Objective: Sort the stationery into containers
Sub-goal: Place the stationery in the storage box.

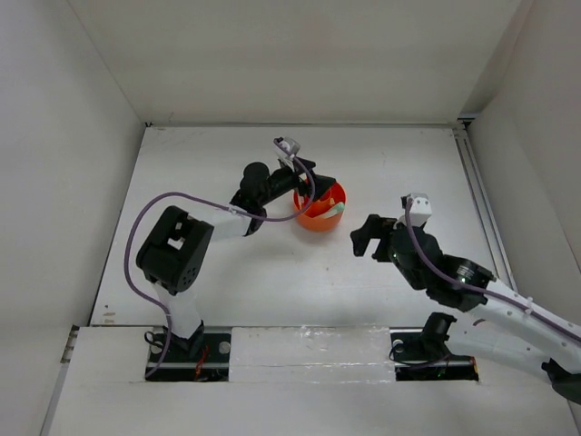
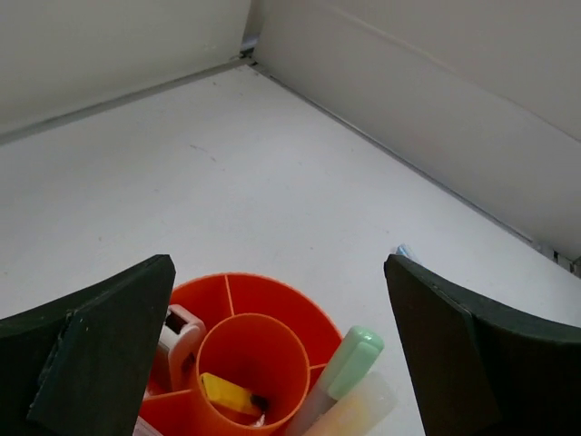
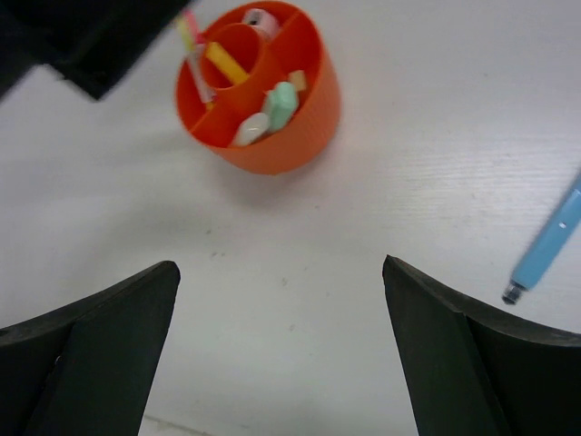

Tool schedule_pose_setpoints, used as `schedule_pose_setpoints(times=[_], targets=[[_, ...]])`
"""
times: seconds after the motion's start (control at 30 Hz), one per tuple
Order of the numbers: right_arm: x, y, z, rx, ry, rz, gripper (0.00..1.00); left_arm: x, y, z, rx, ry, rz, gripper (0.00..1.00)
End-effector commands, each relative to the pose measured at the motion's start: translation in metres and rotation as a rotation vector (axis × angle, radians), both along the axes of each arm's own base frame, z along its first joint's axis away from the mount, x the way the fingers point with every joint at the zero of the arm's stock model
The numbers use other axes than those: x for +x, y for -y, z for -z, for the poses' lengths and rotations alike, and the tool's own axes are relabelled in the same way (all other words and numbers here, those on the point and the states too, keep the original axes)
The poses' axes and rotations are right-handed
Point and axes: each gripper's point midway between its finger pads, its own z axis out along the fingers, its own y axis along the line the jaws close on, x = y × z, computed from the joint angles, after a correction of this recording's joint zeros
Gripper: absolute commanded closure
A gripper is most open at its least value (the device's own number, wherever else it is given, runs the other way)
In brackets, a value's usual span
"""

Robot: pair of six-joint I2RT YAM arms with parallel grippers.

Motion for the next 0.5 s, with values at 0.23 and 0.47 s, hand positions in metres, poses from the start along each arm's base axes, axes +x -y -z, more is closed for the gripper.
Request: schedule_pose_setpoints(times=[0.23,0.47], targets=[[0.042,0.081,0.077,-0.079,-0.366,0.471,0.0,-0.041,0.008,-0.146,-0.001,0.118,-0.184,0.0],[0.055,0.113,0.115,-0.028,-0.444,0.568,0.0,-0.051,-0.026,-0.175,-0.009,0.019,-0.311,0.0]])
